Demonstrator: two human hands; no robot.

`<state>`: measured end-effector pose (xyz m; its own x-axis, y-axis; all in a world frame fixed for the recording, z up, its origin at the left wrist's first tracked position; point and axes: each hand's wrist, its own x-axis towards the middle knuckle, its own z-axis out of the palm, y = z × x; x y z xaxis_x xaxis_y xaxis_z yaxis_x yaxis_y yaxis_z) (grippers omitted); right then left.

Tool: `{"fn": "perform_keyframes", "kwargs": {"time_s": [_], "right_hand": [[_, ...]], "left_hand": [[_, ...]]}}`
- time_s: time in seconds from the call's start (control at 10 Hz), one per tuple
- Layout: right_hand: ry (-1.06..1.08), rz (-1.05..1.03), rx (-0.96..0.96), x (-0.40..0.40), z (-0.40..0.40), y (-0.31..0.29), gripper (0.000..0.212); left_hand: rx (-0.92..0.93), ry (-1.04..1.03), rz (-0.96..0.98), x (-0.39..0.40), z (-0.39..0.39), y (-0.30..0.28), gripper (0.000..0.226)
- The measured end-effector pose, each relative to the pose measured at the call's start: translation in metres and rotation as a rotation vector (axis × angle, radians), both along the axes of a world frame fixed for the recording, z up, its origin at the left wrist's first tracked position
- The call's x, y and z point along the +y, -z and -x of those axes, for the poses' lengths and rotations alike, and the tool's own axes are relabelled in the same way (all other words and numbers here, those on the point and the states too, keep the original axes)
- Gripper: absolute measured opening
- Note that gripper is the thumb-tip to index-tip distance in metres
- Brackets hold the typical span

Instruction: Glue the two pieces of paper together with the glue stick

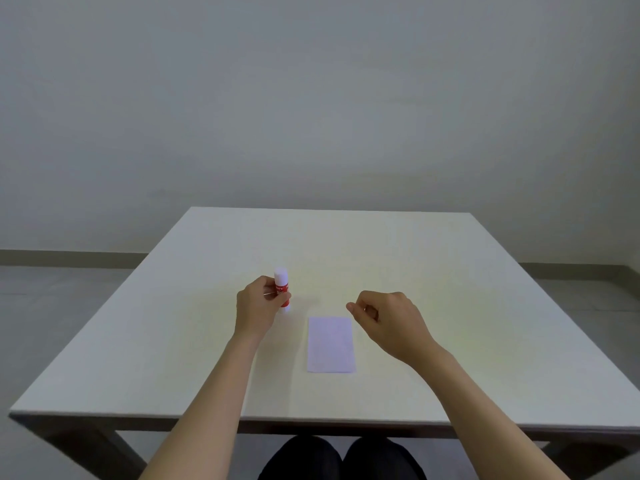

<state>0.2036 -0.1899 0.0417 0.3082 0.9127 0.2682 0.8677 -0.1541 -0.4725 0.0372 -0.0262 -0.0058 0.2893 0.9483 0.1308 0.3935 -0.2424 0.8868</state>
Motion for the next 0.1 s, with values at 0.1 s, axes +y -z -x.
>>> {"fn": "perform_keyframes", "kwargs": {"time_s": [0.1], "right_hand": [[0.01, 0.075, 0.018, 0.0009, 0.0027, 0.0066, 0.03]], "left_hand": [[0.113, 0.067, 0.071, 0.0026, 0.0018, 0.0009, 0.063]]}}
